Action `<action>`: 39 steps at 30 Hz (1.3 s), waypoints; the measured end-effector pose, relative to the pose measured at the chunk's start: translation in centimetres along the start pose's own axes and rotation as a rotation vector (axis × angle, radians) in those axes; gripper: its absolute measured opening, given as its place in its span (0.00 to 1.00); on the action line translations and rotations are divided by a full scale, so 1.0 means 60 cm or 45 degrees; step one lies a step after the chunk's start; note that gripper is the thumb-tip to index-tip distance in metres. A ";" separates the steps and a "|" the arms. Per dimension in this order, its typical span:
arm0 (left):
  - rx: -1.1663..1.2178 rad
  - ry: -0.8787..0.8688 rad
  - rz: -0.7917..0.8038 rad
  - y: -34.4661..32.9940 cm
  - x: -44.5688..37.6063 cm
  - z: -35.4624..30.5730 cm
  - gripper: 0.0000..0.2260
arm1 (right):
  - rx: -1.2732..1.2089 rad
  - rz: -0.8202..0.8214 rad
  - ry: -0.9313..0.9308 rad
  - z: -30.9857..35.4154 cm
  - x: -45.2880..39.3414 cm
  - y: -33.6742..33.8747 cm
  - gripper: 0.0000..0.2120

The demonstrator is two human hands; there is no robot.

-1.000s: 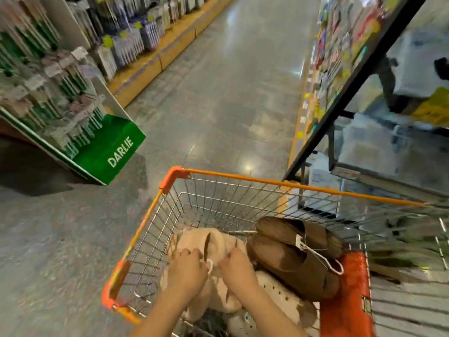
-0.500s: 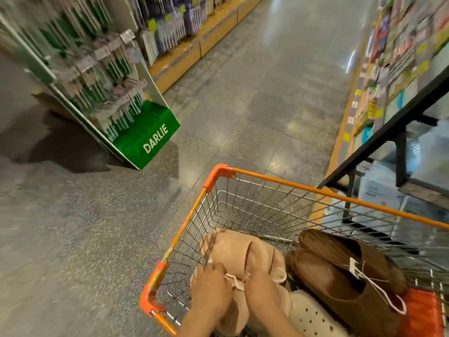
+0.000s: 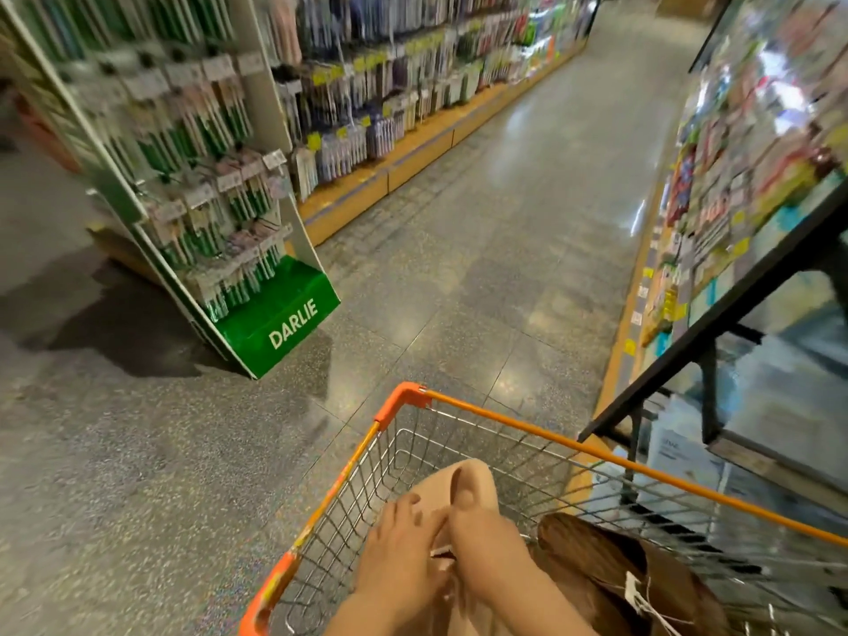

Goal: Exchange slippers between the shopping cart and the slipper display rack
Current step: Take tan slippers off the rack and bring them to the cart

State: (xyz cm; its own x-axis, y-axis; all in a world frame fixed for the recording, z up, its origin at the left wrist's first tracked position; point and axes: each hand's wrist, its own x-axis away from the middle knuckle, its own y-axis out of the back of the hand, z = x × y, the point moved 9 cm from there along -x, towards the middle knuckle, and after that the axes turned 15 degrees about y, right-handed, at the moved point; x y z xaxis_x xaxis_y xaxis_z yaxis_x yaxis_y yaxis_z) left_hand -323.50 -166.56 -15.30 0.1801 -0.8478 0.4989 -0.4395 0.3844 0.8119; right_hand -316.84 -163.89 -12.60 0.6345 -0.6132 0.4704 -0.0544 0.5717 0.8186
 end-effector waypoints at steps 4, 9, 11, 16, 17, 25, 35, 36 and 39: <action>-0.049 -0.065 -0.210 0.104 0.019 -0.034 0.37 | 0.312 -0.045 0.244 0.059 0.022 0.133 0.14; 0.097 0.086 -0.635 0.281 0.080 -0.027 0.43 | 0.560 -0.215 0.441 0.161 0.052 0.279 0.14; 0.108 0.067 -0.926 0.358 0.120 -0.014 0.33 | 0.606 -0.337 0.479 0.213 0.064 0.340 0.15; 0.072 0.056 -1.323 0.493 0.224 0.068 0.20 | 1.019 -0.620 0.859 0.391 0.121 0.446 0.14; 0.047 0.104 -1.364 0.512 0.241 0.094 0.21 | 1.078 -0.657 0.838 0.419 0.123 0.461 0.17; 0.197 0.454 -1.747 0.621 0.430 0.347 0.07 | 1.274 -0.922 1.255 0.734 0.121 0.457 0.15; 0.046 0.989 -1.870 0.642 0.605 0.758 0.13 | 0.982 -0.811 1.675 1.149 0.146 0.376 0.18; 0.043 1.022 -1.834 0.638 0.619 0.802 0.14 | 0.938 -0.781 1.703 1.183 0.153 0.368 0.18; -0.022 1.090 -1.750 0.654 0.697 0.811 0.11 | 0.769 -1.010 1.869 1.277 0.173 0.357 0.15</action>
State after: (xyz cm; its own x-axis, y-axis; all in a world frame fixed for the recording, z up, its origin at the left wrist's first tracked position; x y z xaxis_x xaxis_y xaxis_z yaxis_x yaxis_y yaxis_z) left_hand -376.02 -204.70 22.63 0.8229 -0.0975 -0.5597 0.4674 -0.4440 0.7645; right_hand -370.49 -199.74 35.06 0.7310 0.5231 -0.4381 0.5446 -0.0606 0.8365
